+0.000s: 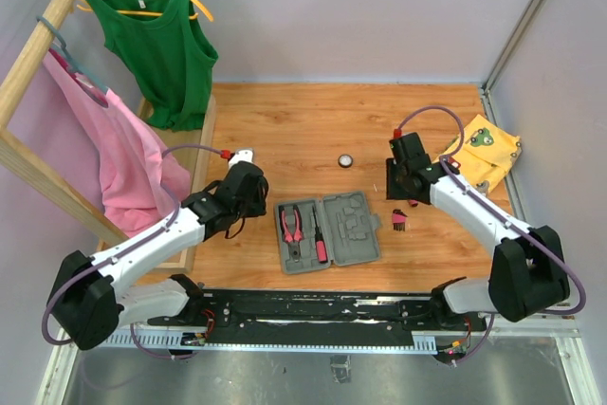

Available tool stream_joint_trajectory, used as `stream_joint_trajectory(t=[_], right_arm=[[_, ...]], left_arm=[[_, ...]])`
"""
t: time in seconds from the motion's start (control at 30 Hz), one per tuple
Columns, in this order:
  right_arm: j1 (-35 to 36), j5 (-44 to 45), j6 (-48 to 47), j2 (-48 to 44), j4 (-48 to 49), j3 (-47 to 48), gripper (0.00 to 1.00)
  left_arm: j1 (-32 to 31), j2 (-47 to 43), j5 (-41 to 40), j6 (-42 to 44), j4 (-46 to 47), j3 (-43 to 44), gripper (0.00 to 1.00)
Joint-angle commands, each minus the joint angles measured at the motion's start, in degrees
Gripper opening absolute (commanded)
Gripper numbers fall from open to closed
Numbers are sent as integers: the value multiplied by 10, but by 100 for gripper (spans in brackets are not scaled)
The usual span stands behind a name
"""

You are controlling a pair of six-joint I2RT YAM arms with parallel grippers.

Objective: Sort the tools into containers
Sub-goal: Adjust the screwdriver in the storage box, then pick up the screwdriver from the center of the board.

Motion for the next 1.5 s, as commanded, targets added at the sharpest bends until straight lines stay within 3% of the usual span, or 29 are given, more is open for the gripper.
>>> stream_joint_trajectory(t=[0.0, 0.53, 1.17, 1.47], right_arm=[[-72, 1, -19, -5, -24, -16, 35], [-182, -77, -59, 101, 35, -11, 39], [-189, -90, -88, 190, 34, 29, 38], [-189, -110, -89, 148, 32, 25, 21]], left_arm=[[3, 13, -8, 7, -15, 38, 39], [5, 61, -27, 32, -39, 110, 49], [7, 46, -10, 60, -43, 127, 49], [8, -12, -32, 64, -79, 114, 51]])
